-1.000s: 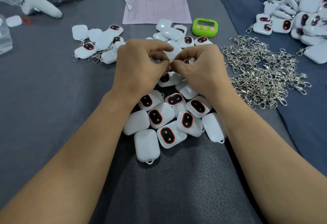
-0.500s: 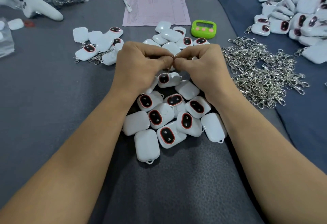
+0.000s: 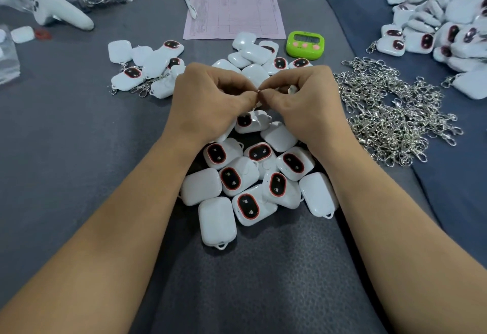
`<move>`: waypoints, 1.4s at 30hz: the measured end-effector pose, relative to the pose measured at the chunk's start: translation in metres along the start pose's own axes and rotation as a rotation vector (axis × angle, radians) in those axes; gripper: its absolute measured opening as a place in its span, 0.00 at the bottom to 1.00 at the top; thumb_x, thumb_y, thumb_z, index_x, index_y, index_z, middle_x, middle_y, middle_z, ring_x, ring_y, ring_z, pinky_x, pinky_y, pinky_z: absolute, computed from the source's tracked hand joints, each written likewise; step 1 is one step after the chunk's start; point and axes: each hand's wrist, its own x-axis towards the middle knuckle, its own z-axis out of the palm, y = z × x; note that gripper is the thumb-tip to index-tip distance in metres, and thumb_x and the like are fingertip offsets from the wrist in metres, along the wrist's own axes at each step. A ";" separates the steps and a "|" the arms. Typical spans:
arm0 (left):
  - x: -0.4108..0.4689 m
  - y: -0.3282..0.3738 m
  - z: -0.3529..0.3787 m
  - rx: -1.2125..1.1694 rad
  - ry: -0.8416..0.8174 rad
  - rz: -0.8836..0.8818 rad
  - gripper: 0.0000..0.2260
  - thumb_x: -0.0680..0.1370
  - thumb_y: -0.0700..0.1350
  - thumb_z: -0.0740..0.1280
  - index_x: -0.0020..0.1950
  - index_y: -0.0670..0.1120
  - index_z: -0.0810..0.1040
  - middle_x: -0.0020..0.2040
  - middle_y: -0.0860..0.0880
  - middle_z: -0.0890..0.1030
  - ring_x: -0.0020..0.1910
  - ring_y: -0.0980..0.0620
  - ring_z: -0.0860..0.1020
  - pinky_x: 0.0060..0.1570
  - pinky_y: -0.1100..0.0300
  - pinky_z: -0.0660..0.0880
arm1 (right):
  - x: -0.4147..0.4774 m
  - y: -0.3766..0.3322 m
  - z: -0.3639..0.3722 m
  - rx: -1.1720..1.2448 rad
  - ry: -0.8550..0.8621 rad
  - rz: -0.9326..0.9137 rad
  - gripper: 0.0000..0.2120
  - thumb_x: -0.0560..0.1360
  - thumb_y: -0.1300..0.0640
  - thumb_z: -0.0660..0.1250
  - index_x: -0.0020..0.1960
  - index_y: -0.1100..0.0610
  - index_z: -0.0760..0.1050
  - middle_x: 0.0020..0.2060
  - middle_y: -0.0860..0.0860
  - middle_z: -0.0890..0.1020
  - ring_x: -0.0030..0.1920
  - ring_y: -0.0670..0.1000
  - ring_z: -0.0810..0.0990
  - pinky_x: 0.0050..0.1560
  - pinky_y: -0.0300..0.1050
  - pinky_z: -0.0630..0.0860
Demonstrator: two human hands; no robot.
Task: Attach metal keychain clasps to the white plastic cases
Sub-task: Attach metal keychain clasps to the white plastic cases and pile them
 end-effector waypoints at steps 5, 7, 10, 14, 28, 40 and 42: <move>0.001 -0.003 -0.003 -0.110 -0.070 -0.089 0.07 0.70 0.42 0.76 0.38 0.54 0.86 0.35 0.56 0.85 0.35 0.60 0.83 0.38 0.67 0.77 | -0.001 -0.001 0.001 0.029 -0.022 -0.011 0.08 0.71 0.61 0.74 0.40 0.49 0.86 0.35 0.50 0.87 0.43 0.57 0.85 0.47 0.58 0.82; 0.001 -0.005 -0.006 -0.123 -0.091 -0.114 0.07 0.70 0.39 0.75 0.38 0.51 0.87 0.35 0.54 0.86 0.36 0.57 0.84 0.39 0.63 0.79 | -0.001 -0.002 0.002 0.030 -0.045 -0.016 0.07 0.71 0.62 0.74 0.41 0.50 0.86 0.36 0.51 0.87 0.44 0.58 0.85 0.48 0.59 0.82; 0.000 -0.008 -0.009 -0.162 -0.126 -0.141 0.07 0.69 0.37 0.75 0.40 0.49 0.88 0.36 0.52 0.86 0.35 0.58 0.83 0.39 0.64 0.78 | -0.002 -0.002 0.002 0.034 -0.072 -0.039 0.07 0.72 0.64 0.74 0.42 0.53 0.87 0.34 0.46 0.85 0.39 0.49 0.83 0.46 0.51 0.81; 0.001 -0.010 -0.012 -0.206 -0.159 -0.159 0.07 0.68 0.37 0.76 0.40 0.49 0.88 0.36 0.51 0.87 0.35 0.60 0.82 0.38 0.67 0.76 | -0.003 -0.005 0.001 0.051 -0.100 -0.077 0.08 0.72 0.66 0.75 0.42 0.54 0.86 0.32 0.41 0.84 0.35 0.41 0.79 0.42 0.41 0.77; -0.001 -0.002 -0.005 -0.111 0.050 -0.131 0.03 0.65 0.43 0.72 0.35 0.50 0.85 0.31 0.54 0.84 0.29 0.61 0.79 0.32 0.67 0.74 | -0.006 -0.004 0.001 0.017 -0.101 -0.004 0.06 0.70 0.57 0.76 0.46 0.49 0.87 0.31 0.46 0.80 0.32 0.47 0.72 0.36 0.43 0.69; 0.006 -0.012 -0.003 0.516 -0.055 0.016 0.04 0.69 0.50 0.75 0.42 0.56 0.87 0.28 0.58 0.73 0.34 0.56 0.74 0.36 0.64 0.69 | -0.002 0.003 -0.013 0.095 -0.199 0.083 0.20 0.70 0.70 0.67 0.54 0.48 0.72 0.43 0.55 0.86 0.36 0.50 0.77 0.36 0.53 0.78; 0.007 -0.014 -0.004 0.415 -0.129 -0.018 0.05 0.68 0.48 0.75 0.42 0.57 0.87 0.28 0.61 0.77 0.35 0.63 0.76 0.33 0.74 0.67 | 0.000 0.004 -0.012 0.081 -0.137 0.076 0.17 0.70 0.65 0.72 0.51 0.48 0.73 0.39 0.53 0.86 0.33 0.49 0.77 0.37 0.53 0.79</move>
